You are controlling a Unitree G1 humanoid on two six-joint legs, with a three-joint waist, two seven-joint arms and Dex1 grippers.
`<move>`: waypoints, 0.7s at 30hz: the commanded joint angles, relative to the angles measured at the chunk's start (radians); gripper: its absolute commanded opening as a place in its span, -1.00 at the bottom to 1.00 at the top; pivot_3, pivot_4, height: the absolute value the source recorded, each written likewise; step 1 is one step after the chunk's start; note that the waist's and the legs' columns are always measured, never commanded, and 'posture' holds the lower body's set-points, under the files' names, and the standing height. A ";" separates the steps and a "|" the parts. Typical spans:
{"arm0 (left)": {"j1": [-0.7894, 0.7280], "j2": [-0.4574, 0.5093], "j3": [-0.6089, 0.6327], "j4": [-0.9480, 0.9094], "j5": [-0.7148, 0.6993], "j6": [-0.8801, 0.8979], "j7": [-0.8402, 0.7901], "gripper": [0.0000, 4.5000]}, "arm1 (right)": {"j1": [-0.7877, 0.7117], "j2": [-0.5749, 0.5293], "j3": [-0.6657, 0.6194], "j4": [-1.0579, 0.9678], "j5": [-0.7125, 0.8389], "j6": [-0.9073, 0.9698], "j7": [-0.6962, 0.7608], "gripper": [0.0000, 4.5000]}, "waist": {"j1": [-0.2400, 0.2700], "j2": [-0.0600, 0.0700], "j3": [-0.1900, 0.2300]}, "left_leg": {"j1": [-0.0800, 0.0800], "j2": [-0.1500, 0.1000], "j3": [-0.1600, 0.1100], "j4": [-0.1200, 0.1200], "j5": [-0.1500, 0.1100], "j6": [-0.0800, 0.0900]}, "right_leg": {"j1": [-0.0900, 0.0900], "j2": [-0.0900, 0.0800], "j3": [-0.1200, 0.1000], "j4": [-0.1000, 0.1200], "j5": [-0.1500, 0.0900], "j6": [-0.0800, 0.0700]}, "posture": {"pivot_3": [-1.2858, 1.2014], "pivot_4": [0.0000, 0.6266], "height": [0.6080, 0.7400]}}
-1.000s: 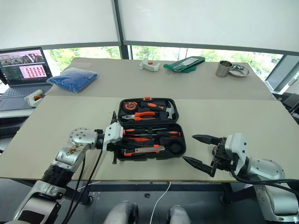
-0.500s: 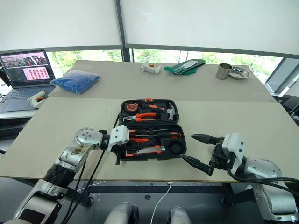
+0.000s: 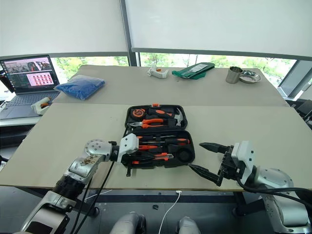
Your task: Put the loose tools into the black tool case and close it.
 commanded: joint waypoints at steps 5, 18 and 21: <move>0.029 0.062 0.198 -0.120 -0.236 0.002 -0.094 0.04 | 0.162 0.009 -0.235 0.026 -0.003 -0.105 0.005 1.00 | 0.000 0.000 0.000 | 0.000 0.000 0.000 -0.001 0.000 0.000 | 0.000 0.001 -0.001 0.000 -0.001 0.001 | 0.03 -0.52 1.00; 0.328 0.221 0.359 -0.245 -0.356 -0.020 -0.189 0.98 | 0.431 0.068 -0.395 0.230 -0.082 -0.303 0.026 1.00 | -0.005 0.002 0.001 | 0.004 0.001 0.000 -0.005 -0.002 -0.002 | -0.003 -0.002 0.001 -0.002 -0.003 -0.001 | 0.03 -0.52 1.00; 0.348 0.208 0.372 -0.265 -0.386 -0.014 -0.191 0.98 | 0.401 0.020 -0.365 0.156 -0.094 -0.235 -0.012 1.00 | -0.008 0.002 0.001 | 0.004 0.002 0.000 -0.006 -0.002 -0.003 | -0.004 -0.002 0.002 -0.002 -0.004 -0.002 | 0.03 -0.52 1.00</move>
